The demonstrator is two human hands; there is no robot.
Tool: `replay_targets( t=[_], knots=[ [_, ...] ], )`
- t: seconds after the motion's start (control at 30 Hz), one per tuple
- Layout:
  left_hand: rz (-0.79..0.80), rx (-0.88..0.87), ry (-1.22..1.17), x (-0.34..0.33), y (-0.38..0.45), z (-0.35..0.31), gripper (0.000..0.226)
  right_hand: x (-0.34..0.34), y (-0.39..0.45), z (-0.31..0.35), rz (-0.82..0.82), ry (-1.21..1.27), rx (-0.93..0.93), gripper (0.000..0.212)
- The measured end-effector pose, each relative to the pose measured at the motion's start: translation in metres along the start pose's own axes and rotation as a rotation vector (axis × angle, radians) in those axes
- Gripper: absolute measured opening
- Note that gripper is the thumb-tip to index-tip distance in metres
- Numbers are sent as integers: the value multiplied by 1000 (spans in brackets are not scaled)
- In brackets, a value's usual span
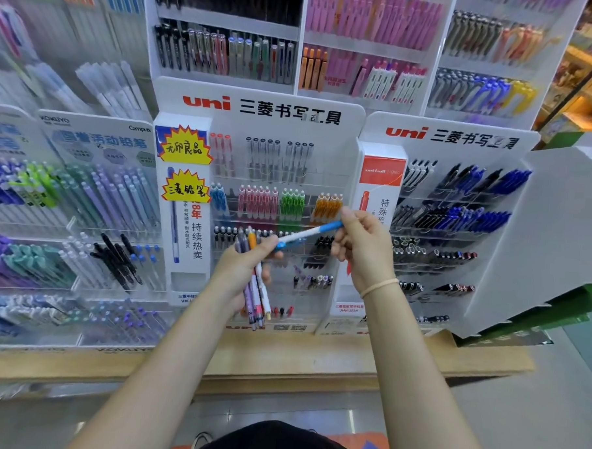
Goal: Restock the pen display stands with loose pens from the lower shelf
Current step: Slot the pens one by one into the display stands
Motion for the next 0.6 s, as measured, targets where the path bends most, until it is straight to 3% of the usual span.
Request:
replay_targets(
  t=[0.1,0.23,0.37,0.43,0.5,0.6],
  knots=[
    [-59,-77,-213,7,-3,-13,12,-20,-8,-6,233,-64,-123,9],
    [-115,-109,-273,15,-5,-26,12,-49,-21,-15,505,-182,-182,12],
    [-88,-169,-240,17,-7,-35,7,-72,-26,-18,570,-278,-140,19],
    [-81,-185,-199,20,-7,-36,19,-78,-24,-18,582,-334,-96,16],
    [-73,-181,-128,23,-9,-36,26,-78,-18,-13,538,-360,-32,15],
    [10,-221,49,22,-16,-39,15,-78,-8,1,464,-320,63,19]
  ],
)
Point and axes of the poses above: each hand's wrist, its own y-axis towards the middle knuckle, its own x-axis out of the back of the hand, z = x × y, the point moved 6 cm from there along y, towards the middle knuckle, and after that the axes turned 9 degrees about x, right-handed, at the moved point
